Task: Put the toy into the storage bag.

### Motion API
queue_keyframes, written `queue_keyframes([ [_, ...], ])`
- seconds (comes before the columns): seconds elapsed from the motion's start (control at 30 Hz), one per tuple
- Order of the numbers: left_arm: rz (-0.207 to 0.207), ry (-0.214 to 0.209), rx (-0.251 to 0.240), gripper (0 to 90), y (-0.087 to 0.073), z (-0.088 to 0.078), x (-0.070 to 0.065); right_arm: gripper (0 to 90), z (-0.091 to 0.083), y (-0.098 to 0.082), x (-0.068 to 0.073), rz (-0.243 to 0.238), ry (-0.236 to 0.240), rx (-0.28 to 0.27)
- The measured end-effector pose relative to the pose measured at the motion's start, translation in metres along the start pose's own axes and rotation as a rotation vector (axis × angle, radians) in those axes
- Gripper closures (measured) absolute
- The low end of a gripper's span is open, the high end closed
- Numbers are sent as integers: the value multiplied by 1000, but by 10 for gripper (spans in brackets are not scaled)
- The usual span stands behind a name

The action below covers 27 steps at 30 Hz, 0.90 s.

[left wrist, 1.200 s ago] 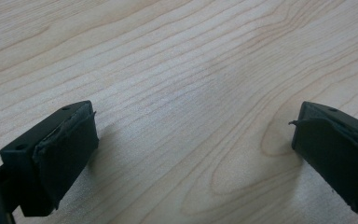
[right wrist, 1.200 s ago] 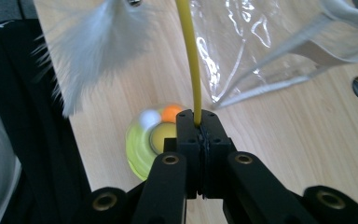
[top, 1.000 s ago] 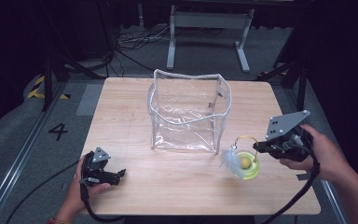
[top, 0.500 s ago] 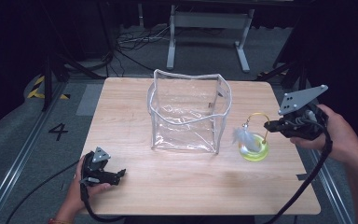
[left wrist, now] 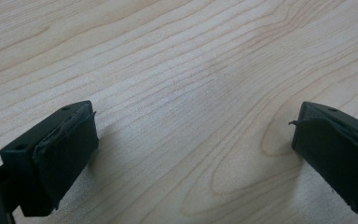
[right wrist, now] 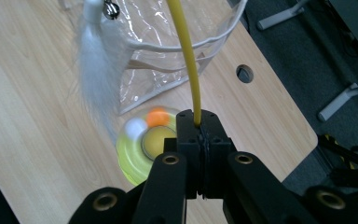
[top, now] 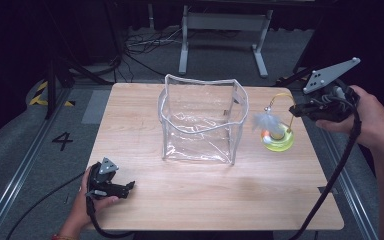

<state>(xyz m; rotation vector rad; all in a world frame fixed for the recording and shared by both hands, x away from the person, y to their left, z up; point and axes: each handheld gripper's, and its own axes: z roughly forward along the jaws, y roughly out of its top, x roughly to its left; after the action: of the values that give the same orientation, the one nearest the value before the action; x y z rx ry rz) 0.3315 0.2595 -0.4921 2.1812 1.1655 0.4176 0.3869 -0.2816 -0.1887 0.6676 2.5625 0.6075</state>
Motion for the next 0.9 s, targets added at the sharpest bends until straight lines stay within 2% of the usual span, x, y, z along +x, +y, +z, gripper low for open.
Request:
queue_keyframes([
  [0.4,-2,-4,-2,3,0,0,0,890,-16,29,-17,-1,-38,-11],
  [0.6,-3,-4,-3,3,0,0,0,890,-20,47,-25,-11,-43,5],
  [0.9,-3,-5,-3,3,0,0,0,889,-23,75,-36,-6,-58,-3],
])
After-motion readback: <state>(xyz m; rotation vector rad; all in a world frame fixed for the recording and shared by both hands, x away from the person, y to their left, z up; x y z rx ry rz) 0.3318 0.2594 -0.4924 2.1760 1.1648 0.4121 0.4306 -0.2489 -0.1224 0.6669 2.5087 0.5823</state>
